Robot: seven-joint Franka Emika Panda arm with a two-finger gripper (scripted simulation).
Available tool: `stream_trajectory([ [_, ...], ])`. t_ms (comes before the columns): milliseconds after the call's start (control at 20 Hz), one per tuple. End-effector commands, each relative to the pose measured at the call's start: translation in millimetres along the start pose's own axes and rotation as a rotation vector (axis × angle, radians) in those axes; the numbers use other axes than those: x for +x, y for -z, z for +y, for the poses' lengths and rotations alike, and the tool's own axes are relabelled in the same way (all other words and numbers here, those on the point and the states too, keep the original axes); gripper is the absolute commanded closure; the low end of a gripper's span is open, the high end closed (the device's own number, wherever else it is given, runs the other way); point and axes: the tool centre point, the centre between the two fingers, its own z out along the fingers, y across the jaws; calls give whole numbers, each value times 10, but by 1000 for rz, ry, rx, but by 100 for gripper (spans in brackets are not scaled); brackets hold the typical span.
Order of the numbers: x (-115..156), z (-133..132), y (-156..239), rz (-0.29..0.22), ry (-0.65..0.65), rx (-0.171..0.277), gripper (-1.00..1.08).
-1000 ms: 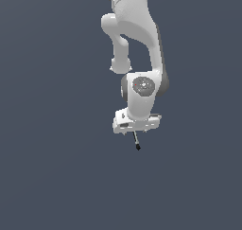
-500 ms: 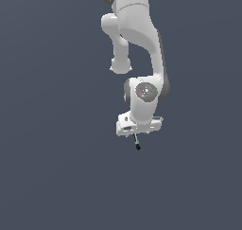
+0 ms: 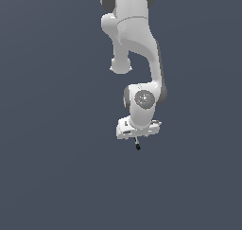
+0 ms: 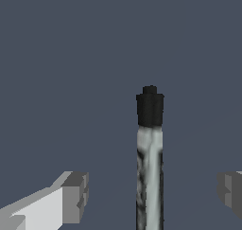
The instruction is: Pick up the object and move it to a goal position.
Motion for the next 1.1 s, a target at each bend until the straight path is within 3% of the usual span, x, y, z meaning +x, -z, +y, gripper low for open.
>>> stream_trajectory([
  [0,0,-2,-102,1,0,0,-92],
  [250,13,-2,-162,1,0,0,-92],
  [300,13,-2,-162,1,0,0,108],
  [1050,40,-80,-81,1,0,0,108],
])
